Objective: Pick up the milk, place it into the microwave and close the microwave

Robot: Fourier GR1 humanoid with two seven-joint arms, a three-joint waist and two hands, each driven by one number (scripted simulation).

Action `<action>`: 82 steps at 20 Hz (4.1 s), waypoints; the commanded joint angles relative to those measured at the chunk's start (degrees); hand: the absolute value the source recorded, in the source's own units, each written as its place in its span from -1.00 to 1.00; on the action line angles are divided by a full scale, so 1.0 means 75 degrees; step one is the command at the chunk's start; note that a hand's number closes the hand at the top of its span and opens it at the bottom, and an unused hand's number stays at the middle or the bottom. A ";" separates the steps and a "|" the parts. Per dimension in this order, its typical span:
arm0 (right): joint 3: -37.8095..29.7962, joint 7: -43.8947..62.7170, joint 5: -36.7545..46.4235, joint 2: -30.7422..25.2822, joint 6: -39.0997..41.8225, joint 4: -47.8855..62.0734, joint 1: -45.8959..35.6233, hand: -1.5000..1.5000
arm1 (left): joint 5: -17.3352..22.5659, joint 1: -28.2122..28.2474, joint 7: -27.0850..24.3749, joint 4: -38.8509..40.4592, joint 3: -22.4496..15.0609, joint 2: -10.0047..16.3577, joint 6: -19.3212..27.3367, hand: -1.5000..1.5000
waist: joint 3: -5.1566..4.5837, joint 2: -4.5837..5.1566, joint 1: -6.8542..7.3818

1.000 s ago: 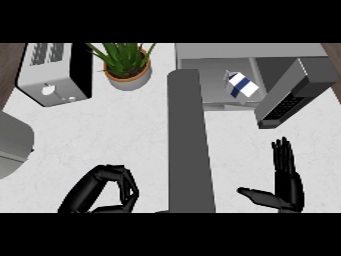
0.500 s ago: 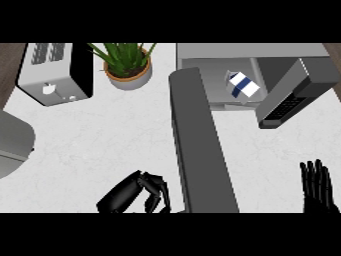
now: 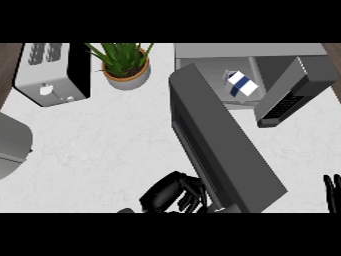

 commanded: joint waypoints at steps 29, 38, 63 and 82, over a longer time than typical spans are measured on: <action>0.0125 0.1404 -0.1095 -0.1040 0.1039 -0.2706 0.0078 -1.00 | 0.4950 -0.4064 -0.0946 0.1495 -0.1162 -0.0080 0.4299 -1.00 | -0.0045 0.0474 -0.2028; 0.0127 0.1679 -0.1682 -0.1313 0.1369 -0.2849 -0.0296 -1.00 | 0.5666 -0.4890 -0.1129 0.2001 -0.1070 -0.0080 0.4616 -1.00 | -0.0012 0.0567 -0.2311; -0.0366 0.2445 -0.2761 -0.2127 0.1574 -0.2951 -0.0973 -1.00 | 0.6965 -0.5895 -0.1963 0.3032 -0.1232 -0.0079 0.5087 -1.00 | -0.0001 0.0730 -0.2928; -0.0507 0.2863 -0.3286 -0.2543 0.1669 -0.2987 -0.1264 -1.00 | 0.7782 -0.6087 -0.2500 0.3306 -0.1504 -0.0081 0.5163 -1.00 | -0.0003 0.0745 -0.3027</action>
